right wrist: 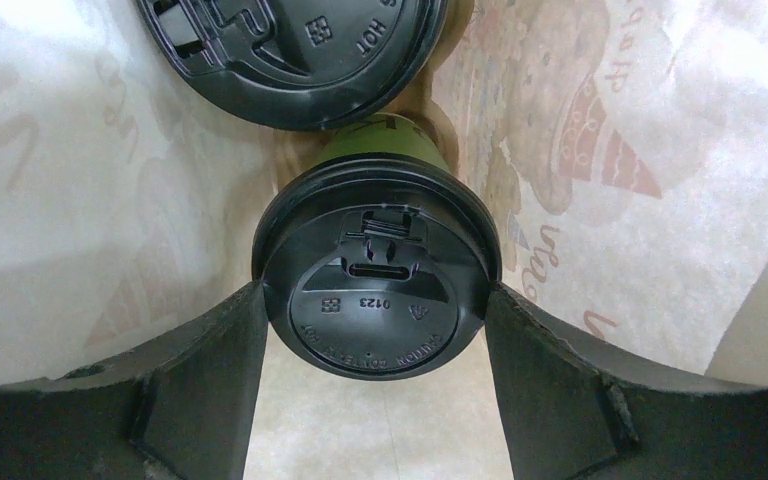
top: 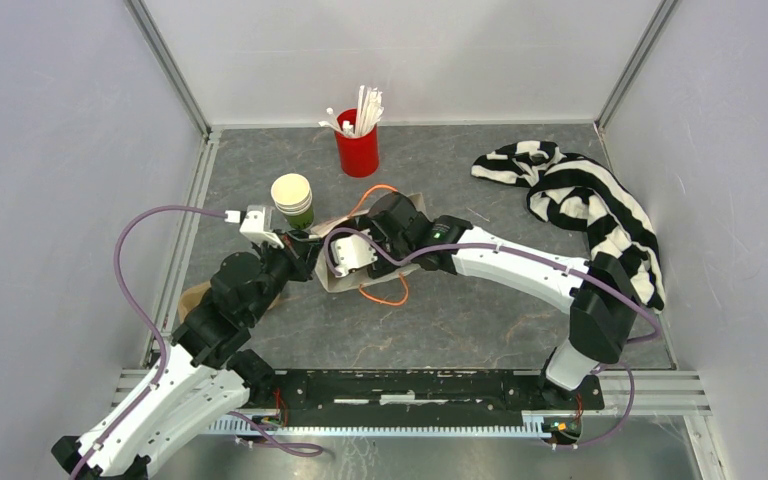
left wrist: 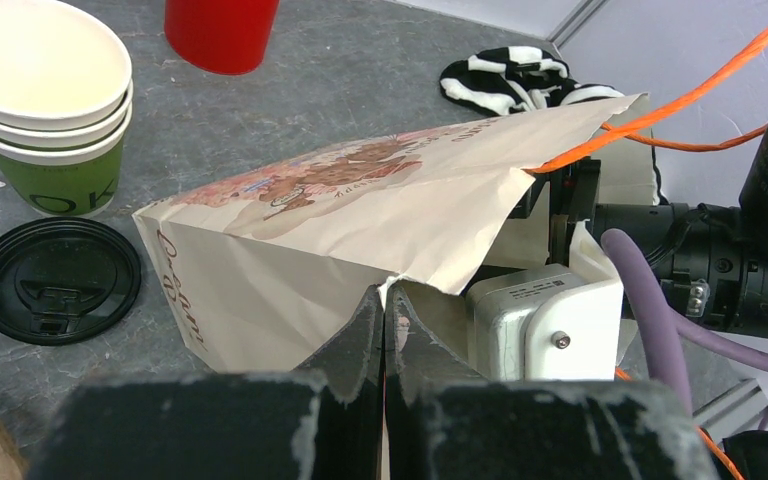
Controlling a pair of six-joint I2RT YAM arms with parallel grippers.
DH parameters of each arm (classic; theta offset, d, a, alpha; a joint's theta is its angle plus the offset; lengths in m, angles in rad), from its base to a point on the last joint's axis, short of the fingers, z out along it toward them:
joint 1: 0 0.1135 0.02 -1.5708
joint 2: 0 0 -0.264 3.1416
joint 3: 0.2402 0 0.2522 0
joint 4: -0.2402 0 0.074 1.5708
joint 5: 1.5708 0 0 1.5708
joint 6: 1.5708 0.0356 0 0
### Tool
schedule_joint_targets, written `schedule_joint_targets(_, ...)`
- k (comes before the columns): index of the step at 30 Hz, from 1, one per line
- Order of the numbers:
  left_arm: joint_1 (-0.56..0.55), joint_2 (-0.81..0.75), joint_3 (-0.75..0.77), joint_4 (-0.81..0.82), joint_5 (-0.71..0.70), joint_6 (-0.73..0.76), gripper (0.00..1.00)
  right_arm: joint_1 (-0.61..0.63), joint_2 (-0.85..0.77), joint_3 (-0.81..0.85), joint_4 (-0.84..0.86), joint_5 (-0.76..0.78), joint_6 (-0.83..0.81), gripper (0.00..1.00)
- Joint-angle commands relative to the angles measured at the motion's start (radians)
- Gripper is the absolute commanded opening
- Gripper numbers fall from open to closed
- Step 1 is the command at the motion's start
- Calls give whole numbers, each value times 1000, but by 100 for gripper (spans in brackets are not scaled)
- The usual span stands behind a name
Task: Pack the takeout coffee
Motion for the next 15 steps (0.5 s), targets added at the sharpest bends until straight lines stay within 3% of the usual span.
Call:
schedule_joint_targets(1,-2,11,48,0,5,26,2,-12,-30,-23,42,24,-4,0)
schedule_joint_targets(15,-2,45,70,-17,-17,14,2,-15,-60,21,-23,23,84,0)
